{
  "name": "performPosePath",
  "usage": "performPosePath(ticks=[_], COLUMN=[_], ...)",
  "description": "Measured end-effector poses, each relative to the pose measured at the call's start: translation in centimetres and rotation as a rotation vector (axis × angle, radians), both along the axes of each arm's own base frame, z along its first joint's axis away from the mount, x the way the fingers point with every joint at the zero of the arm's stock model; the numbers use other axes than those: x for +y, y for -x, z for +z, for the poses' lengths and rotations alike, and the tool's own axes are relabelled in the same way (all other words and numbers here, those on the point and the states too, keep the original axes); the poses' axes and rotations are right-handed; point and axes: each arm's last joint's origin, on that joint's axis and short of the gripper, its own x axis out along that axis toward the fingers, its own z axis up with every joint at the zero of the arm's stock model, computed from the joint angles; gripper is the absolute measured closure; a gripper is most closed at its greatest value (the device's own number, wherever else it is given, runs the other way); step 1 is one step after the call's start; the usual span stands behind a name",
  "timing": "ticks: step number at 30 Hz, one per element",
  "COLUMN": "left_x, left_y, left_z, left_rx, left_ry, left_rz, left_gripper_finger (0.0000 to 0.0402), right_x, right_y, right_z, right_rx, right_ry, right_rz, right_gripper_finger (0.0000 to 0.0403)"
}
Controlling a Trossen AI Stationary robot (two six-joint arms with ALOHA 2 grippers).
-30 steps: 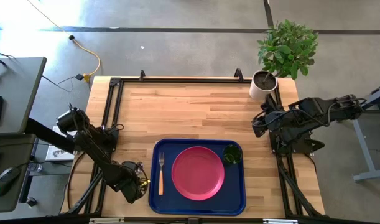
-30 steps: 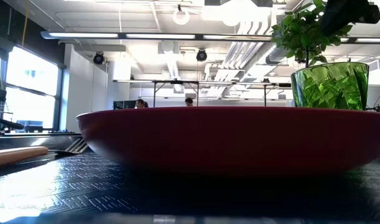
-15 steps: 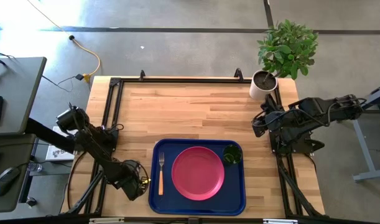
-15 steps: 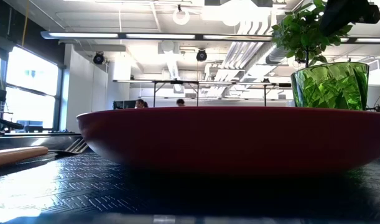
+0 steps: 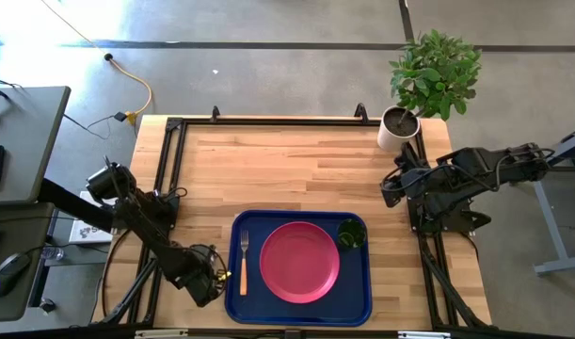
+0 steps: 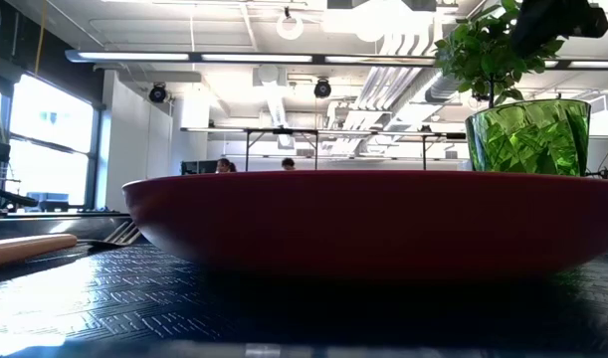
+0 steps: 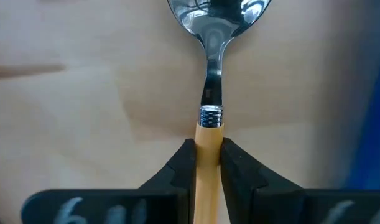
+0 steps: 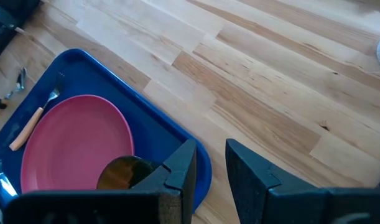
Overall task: Pick and place plate/cup/fork/spoon on tray
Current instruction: Put the yellow spoon on the blue tray to the left of the pink plate
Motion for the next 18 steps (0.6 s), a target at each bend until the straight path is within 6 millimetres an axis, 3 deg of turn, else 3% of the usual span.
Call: performPosePath(ticks=[18], left_x=[0.03], left_y=[-0.38], left_z=[1.03], left_rx=[-0.067], left_ry=[-0.002], left_rz=[-0.002], left_gripper_finger=[0.0361], right_x=[0.06], right_y=[-0.25], right_z=[0.15], right_rx=[-0.031], right_ry=[-0.009], right_rz=[-0.001], right_gripper_finger=[0.0324])
